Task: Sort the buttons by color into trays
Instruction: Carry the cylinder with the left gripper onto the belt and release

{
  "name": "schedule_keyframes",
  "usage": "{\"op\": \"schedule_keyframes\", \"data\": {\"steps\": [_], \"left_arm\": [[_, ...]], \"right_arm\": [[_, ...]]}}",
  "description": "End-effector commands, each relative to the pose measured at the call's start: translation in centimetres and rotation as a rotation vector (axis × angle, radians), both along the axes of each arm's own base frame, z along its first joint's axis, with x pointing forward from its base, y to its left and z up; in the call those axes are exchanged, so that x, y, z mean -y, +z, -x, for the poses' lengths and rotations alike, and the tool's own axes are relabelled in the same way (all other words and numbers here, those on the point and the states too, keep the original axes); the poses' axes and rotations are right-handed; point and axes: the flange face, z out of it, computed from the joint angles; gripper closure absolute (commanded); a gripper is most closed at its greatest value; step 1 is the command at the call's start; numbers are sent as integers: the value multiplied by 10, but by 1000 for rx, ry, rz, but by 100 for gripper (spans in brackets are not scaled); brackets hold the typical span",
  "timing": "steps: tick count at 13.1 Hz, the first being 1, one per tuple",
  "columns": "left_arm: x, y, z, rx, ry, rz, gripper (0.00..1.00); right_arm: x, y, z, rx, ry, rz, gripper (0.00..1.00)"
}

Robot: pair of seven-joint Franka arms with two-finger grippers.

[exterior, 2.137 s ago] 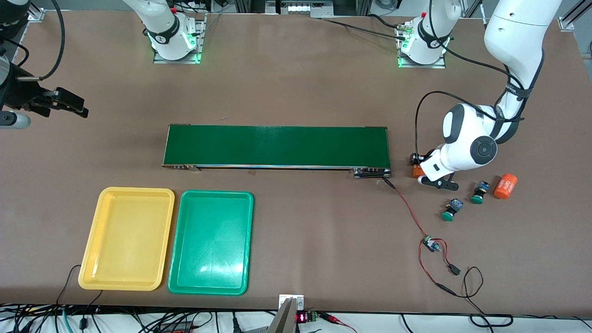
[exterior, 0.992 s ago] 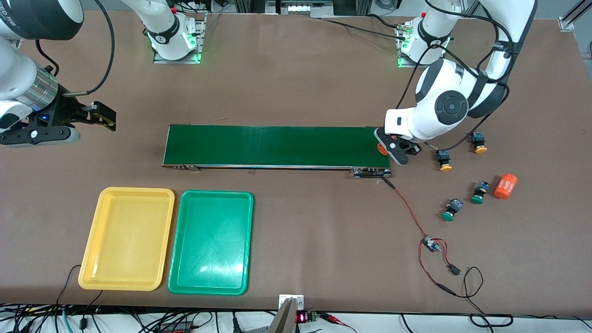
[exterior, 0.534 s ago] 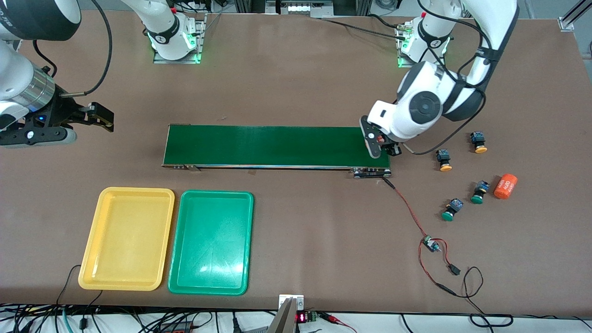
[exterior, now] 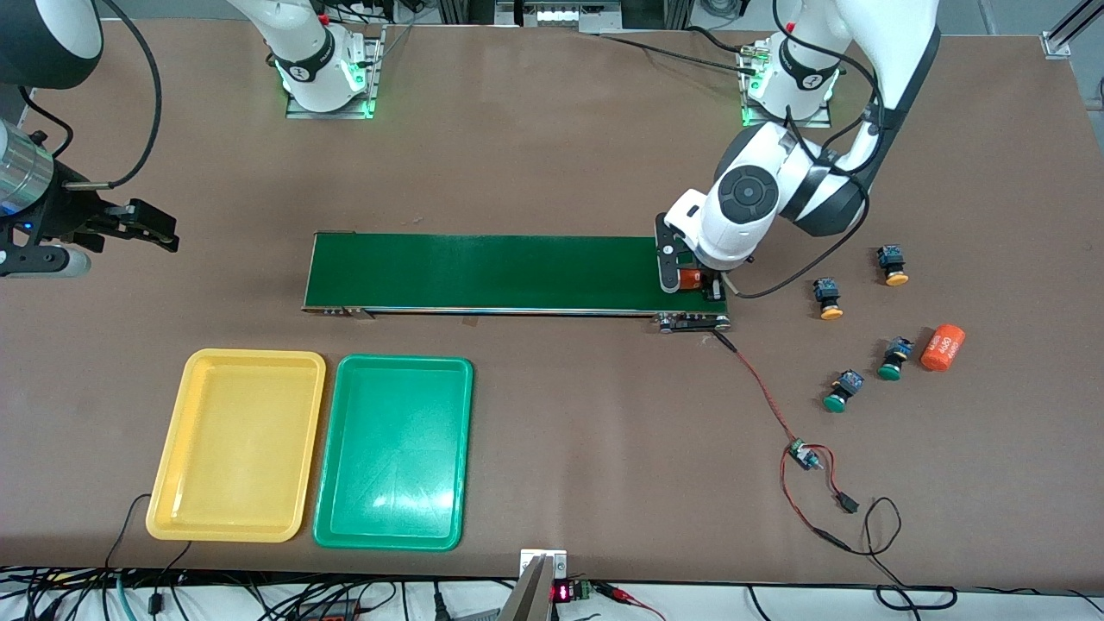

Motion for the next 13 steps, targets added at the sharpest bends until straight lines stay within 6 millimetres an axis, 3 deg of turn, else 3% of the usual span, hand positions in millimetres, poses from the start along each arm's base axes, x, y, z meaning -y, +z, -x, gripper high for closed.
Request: {"op": "schedule_keyframes", "data": {"steps": [1,2,3,5,8,10,13], "left_arm": [[13,-8,-1,3,-56,-3,87],[15,-9,1,1,-58,-4,62],[18,-9,3,0,-68,-4,1],[20,8,1,30,-70,2,0],[8,56,-12,113,-37,18,0],[-30,82,-44,159,44,25,0],[-124,60,-84,184,221,20,0]], "right_arm": [[1,4,-3,9,-5,-22,0],[1,5,-3,9,-5,-22,0],[1,4,-3,8,-6,-22,0],[0,3,-4,8,-5,-22,0],[0,3,-4,8,-5,-24,0],[0,4,-4,12,-5,-23,0],[-1,4,-5,19,-6,-26,0]]}}
